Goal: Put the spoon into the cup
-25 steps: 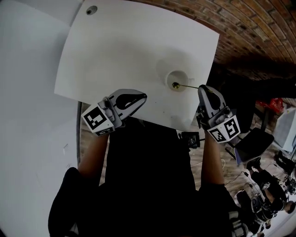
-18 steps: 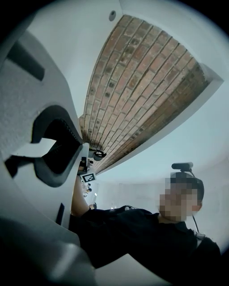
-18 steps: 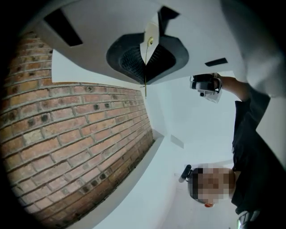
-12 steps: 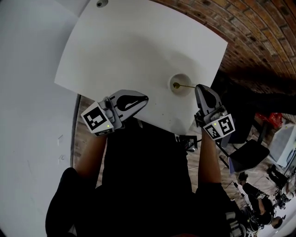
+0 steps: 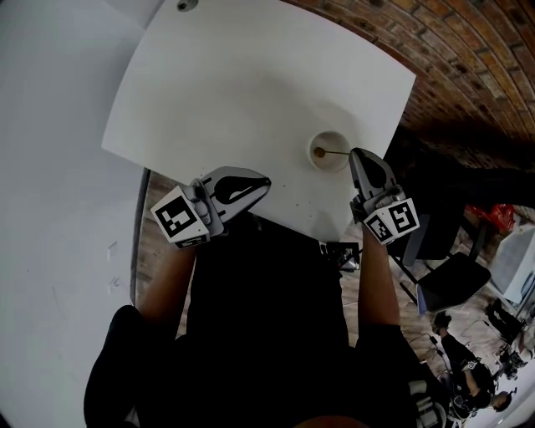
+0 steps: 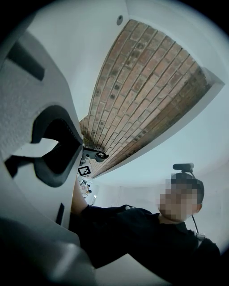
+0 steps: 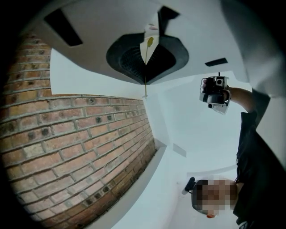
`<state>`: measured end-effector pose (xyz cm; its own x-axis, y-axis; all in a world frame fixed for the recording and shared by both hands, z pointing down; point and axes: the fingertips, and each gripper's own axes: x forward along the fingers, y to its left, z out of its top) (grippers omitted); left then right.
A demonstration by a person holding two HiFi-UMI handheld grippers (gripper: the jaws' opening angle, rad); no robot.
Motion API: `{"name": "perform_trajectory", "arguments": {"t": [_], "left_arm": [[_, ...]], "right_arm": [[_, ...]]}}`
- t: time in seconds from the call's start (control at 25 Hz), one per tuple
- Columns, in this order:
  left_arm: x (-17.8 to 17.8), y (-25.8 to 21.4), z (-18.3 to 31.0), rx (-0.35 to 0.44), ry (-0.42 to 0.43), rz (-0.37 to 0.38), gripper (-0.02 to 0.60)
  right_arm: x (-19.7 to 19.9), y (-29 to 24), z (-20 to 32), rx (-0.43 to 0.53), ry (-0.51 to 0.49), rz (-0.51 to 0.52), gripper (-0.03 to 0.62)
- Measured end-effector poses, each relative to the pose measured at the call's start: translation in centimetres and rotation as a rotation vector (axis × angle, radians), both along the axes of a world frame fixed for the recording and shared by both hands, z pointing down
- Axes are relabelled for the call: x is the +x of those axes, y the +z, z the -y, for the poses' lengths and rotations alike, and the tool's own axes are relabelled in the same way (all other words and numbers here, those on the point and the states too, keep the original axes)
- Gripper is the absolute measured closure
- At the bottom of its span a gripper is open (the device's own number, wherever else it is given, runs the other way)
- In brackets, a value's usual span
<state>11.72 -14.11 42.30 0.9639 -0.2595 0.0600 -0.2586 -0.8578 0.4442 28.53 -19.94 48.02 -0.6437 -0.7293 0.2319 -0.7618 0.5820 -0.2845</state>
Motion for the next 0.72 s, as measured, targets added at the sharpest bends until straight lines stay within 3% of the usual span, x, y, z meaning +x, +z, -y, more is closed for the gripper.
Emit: {"name": "perform_trajectory", "arguments": {"t": [0.08,0.72], "left_arm": [[0.0,0.1,-0.3,-0.028,0.002,0.002,0.565],[-0.6,0.5,-1.0,-0.008,-0.010,-0.006,0.565]], "right_arm": [[-0.1,0.3,-0.1,-0.006,0.000,0.002,0.586],[-1.6,1.0,-0.5,-0.001,-0.034,-0.060,0.585]]}}
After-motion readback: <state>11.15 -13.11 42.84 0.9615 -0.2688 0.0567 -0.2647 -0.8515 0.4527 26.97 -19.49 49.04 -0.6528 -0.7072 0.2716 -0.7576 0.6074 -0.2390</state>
